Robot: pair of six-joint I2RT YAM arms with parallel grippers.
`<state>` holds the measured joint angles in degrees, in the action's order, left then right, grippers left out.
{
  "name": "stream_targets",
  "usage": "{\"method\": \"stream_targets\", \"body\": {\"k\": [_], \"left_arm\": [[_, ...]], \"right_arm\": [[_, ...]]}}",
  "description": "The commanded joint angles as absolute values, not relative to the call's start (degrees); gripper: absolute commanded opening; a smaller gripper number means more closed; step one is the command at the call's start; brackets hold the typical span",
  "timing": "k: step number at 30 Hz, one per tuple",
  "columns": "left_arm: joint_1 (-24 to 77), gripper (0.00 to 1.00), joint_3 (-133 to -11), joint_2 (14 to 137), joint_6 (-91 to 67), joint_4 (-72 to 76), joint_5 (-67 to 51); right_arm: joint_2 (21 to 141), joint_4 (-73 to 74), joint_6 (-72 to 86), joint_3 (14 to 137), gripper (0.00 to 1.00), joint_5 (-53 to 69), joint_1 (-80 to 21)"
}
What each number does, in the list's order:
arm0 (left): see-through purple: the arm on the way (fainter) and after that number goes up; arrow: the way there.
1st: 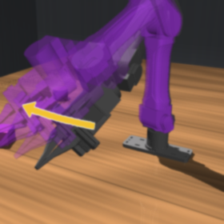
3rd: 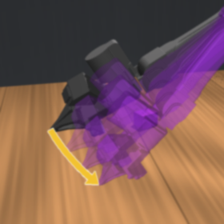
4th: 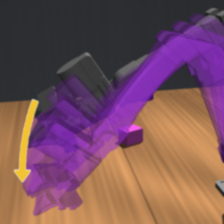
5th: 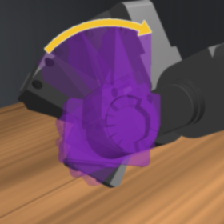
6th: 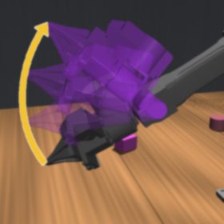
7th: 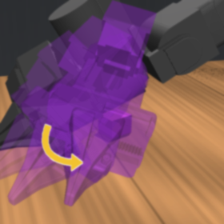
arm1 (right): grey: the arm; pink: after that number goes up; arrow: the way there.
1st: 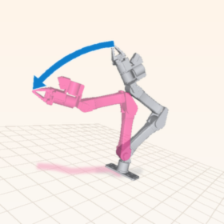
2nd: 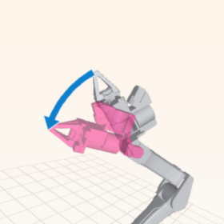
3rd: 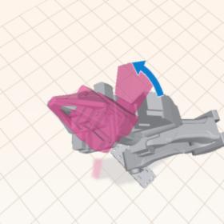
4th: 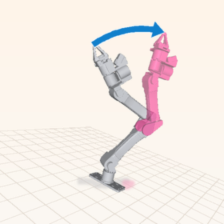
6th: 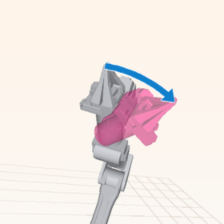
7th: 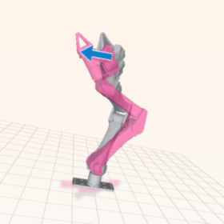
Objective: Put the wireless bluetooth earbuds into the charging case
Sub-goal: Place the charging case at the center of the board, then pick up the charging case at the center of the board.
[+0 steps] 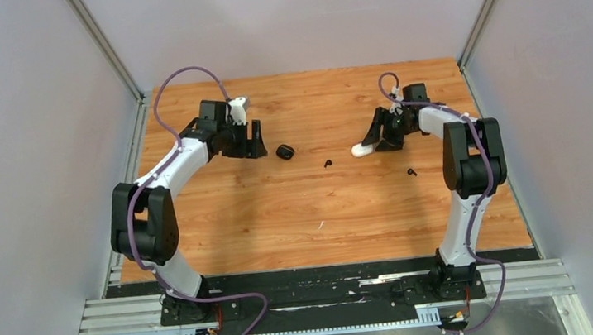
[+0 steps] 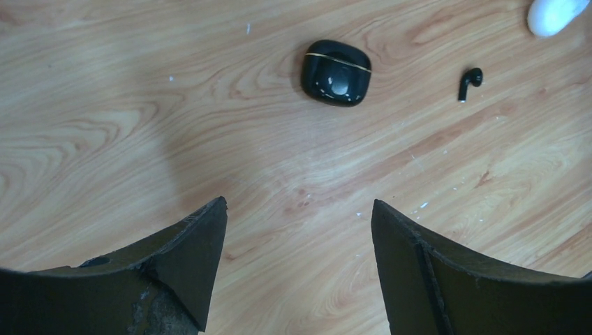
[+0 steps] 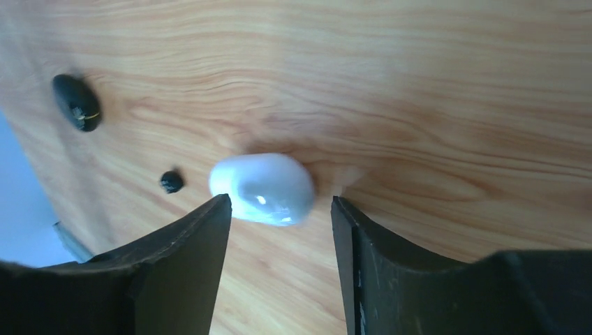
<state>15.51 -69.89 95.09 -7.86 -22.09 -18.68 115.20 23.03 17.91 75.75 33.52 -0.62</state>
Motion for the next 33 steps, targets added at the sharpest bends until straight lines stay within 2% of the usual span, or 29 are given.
{"method": "stream_targets", "body": {"k": [1,4,7,12,16,19,27,33], "left_arm": [[13.87,0.81,-74.70,97.36,-10.63,-23.63,-22.08],[12.61,0.81,-75.39,97.13,-10.53,-24.26,-22.37],[11.60,0.81,-75.63,96.11,-10.74,-25.52,-22.52],[9.53,0.81,-74.62,93.97,-13.97,-27.53,-21.60],[7.24,0.79,-72.93,92.43,-18.85,-27.63,-21.52],[6.32,0.78,-72.16,90.90,-19.06,-27.91,-21.02],[4.51,0.78,-69.29,87.16,-19.64,-28.43,-20.35],[4.14,0.78,-68.75,87.14,-20.02,-28.99,-21.14]], "right_arm": [[111.47,27.46,12.44,81.46,0.60,22.77,2.54],[109.20,27.67,6.70,84.64,0.64,25.18,2.44],[109.41,27.57,3.42,87.05,0.62,28.76,0.43],[112.77,26.92,-4.70,90.02,0.63,31.30,-12.00],[116.91,26.01,-15.21,92.08,0.66,26.02,-22.29],[120.09,24.63,-16.60,95.55,0.70,22.23,-27.16],[126.37,22.76,-18.21,101.42,0.78,19.10,-31.55],[128.93,22.10,-18.50,102.71,0.75,18.83,-33.13]]}}
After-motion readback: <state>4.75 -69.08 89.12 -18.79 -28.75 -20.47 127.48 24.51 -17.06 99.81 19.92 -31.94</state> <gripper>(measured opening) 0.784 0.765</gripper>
